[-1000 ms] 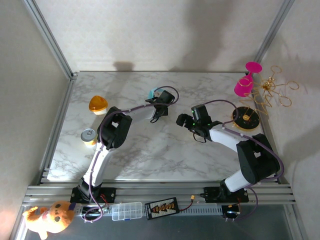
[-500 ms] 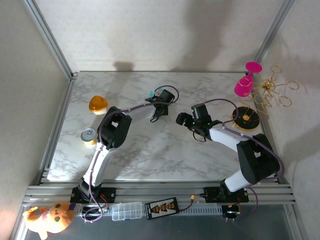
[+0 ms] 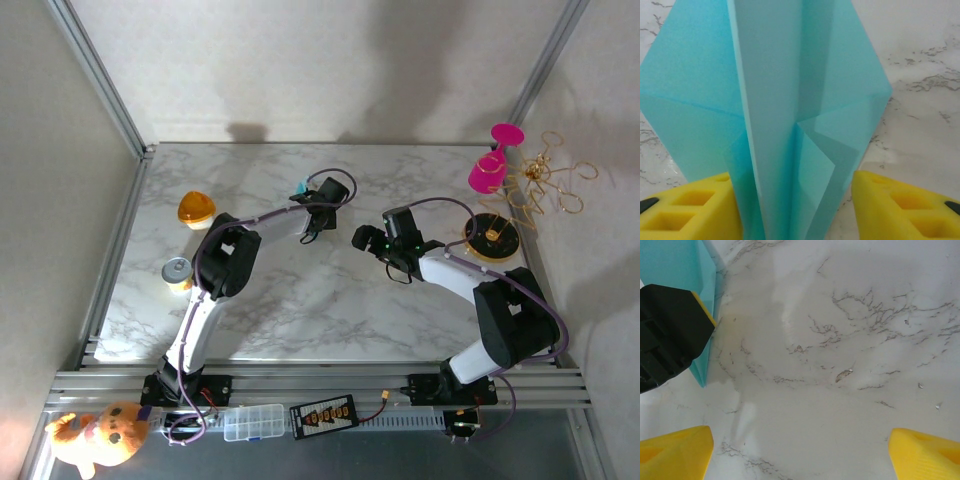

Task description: Fold a paper plane with a square sheet of paper (pick it up from the middle)

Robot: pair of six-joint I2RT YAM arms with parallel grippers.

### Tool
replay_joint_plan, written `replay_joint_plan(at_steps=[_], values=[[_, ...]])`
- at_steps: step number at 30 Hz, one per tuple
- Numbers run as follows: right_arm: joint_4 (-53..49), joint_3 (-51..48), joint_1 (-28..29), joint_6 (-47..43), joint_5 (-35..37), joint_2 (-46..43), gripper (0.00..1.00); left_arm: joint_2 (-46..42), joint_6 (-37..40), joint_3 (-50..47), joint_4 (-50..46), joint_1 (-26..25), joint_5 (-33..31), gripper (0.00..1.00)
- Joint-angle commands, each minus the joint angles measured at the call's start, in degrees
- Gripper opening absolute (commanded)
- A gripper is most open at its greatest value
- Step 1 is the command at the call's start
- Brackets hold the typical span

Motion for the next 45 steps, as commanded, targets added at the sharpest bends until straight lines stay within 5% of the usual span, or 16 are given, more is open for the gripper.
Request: replay_joint_plan(at_steps=[1, 14, 24, 30, 37, 41, 45], values=[[-0.92, 1.42, -0.30, 0.40, 0.07, -0.03, 0.91, -4.30, -1.26, 0.93, -1.29, 0.32, -0.19, 0.57], [-2.74, 3.25, -0.82, -1.64, 3.58, -2.91, 0.92, -19.58, -2.84, -7.95, 3.10, 0.38, -1.74, 0.68], [-1.02, 3.40, -1.93, -13.30, 21.64, -14.08, 0.99, -52.67, -0.21, -39.58, 20.93, 0.87, -21.51, 0.99], [10.41, -6.01, -2.04, -21.36, 37.94, -22.14, 0.99, -67.81, 2.19, -61.42, 34.14, 3.88, -32.82, 1.00], [29.07, -19.78, -5.49, -31.91, 47.71, -26.13, 0.99, -77.05, 4.34, -80.07, 46.75, 11.67, -39.78, 1.00], [35.39, -25.10, -9.55, -33.76, 46.28, -24.83, 0.99, -78.46, 8.53, -86.42, 54.71, 15.48, -37.25, 1.00], [40.80, -28.19, -12.75, -35.78, 40.22, -21.68, 0.99, -78.04, 14.13, -88.42, 62.04, 19.26, -28.04, 1.00]])
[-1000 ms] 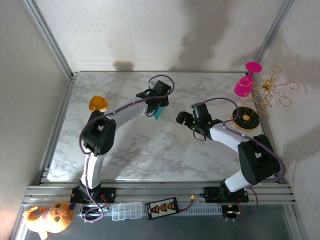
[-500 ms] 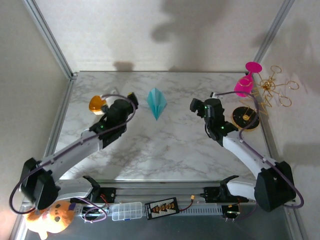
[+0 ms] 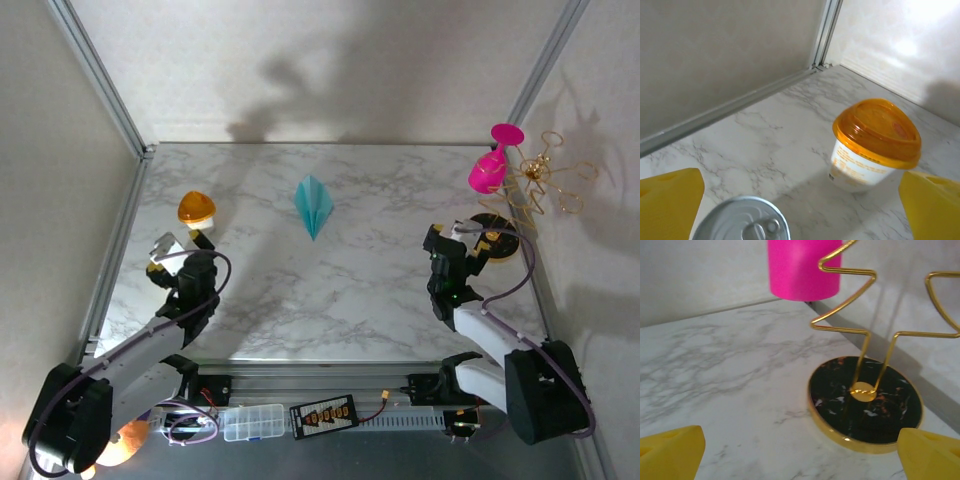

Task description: Fold a paper plane with a square sheet of paper (pick it up from the middle)

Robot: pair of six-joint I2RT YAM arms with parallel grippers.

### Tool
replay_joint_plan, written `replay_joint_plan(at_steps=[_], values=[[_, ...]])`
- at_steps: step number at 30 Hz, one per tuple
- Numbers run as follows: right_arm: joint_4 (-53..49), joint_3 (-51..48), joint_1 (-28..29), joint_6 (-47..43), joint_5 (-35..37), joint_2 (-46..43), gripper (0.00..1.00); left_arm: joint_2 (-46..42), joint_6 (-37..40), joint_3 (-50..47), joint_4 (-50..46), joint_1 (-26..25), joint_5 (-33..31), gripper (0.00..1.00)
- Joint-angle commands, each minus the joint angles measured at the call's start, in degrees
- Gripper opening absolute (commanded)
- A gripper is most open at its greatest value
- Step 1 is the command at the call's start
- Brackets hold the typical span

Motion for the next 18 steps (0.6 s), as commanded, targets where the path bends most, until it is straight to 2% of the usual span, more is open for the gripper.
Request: replay_joint_plan(at_steps=[1, 9, 18], values=[[10.83, -2.81, -1.87, -4.26, -4.24, 2.10, 0.99, 0.29, 7.97, -2.31, 13.14, 2.21, 6.99, 1.00], [24.55, -8.36, -4.96, -9.29, -15.76, 4.68, 0.99, 8.50, 16.75, -9.54, 31.90, 7.47, 22.03, 1.00], [37.93, -10.35, -8.39, -11.17, -24.40, 10.65, 0.99, 17.08, 17.11, -9.99, 44.06, 14.94, 39.30, 1.00]])
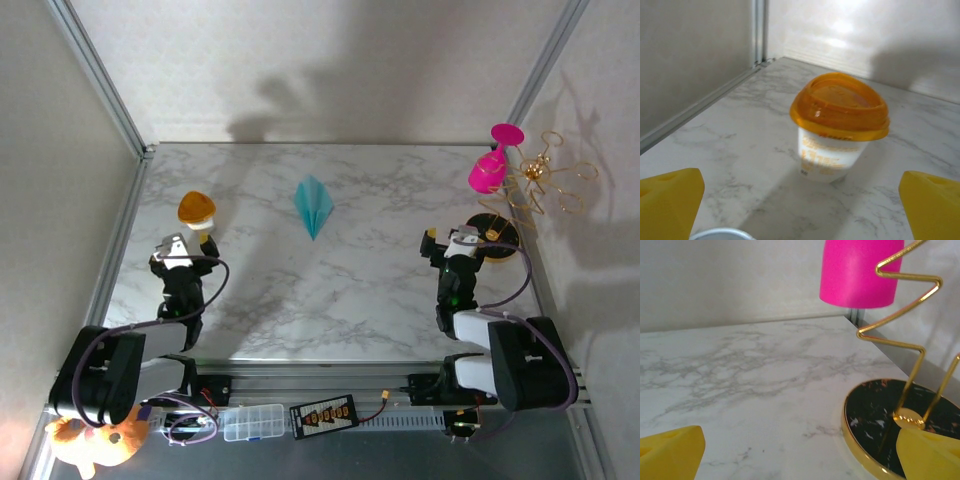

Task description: Fold a paper plane with a square sheet of paper (pick it up from the middle)

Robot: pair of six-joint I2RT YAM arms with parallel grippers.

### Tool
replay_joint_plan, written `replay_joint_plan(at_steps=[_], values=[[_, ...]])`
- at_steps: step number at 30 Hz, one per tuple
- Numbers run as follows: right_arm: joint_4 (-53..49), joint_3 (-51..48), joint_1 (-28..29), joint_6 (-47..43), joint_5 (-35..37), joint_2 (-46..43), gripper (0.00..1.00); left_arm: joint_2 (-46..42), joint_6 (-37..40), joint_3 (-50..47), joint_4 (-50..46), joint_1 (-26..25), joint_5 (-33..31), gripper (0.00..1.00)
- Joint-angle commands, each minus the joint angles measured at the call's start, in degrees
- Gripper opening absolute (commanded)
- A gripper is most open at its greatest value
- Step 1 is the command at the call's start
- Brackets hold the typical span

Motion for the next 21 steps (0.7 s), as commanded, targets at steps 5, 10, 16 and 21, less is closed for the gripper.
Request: replay_joint_plan(at_steps=[5, 10, 16, 21], values=[[14.46, -1.17, -2.70, -1.63, -9.18, 7.56, 0.99, 8.61, 0.86, 0.80, 15.11, 2.95, 13.96, 1.00], [18.97, -0.74, -2.89, -2.38, -11.49, 13.58, 0.99, 14.48, 1.17, 2.44, 17.71, 2.97, 14.84, 1.00], [19.77, -0.07, -3.55, -1.96, -12.47, 15.98, 0.99, 18.04, 0.86, 5.28, 15.57, 2.96, 13.90, 0.99], [17.10, 1.26, -4.34, -0.70, -11.86, 16.10, 0.99, 18.51, 0.62, 7.81, 11.11, 2.28, 9.77, 0.99]])
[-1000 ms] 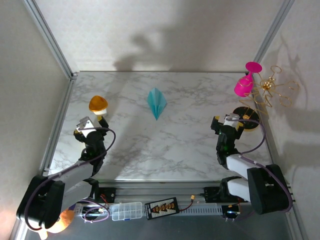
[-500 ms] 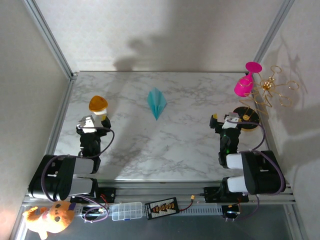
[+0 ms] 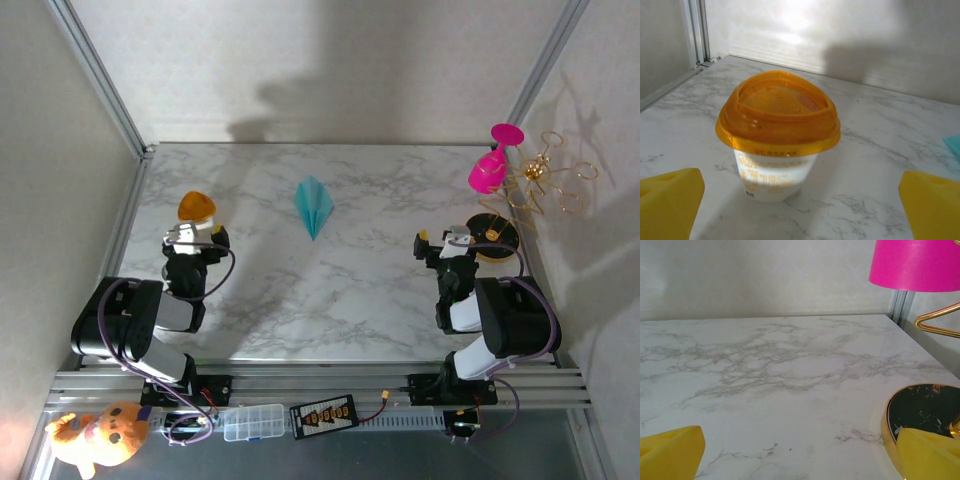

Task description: Fold a paper plane with a square sheet of paper (pick it up from the middle)

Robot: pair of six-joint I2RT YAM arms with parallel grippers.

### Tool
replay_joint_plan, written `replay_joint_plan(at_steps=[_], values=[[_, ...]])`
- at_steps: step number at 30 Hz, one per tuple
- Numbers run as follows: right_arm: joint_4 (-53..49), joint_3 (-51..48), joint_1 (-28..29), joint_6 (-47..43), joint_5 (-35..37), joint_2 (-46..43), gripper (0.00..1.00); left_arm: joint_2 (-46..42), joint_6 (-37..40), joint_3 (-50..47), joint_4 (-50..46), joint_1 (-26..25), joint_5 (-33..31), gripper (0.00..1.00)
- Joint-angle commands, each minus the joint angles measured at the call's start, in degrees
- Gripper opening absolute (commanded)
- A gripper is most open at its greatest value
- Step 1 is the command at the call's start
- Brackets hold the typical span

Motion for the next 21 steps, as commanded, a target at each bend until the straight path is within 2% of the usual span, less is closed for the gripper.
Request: replay_joint_plan(at_steps=[1, 21], values=[[-0.39, 1.93, -1.07, 0.94, -0.18, 0.29, 0.99, 0.52, 0.30, 1.50, -1.29, -0.27, -2.57, 0.99], [-1.67, 2.63, -2.05, 1.55, -1.94, 0.28, 0.99, 0.62, 0.63, 2.08, -2.32, -0.62, -2.74, 0.99]])
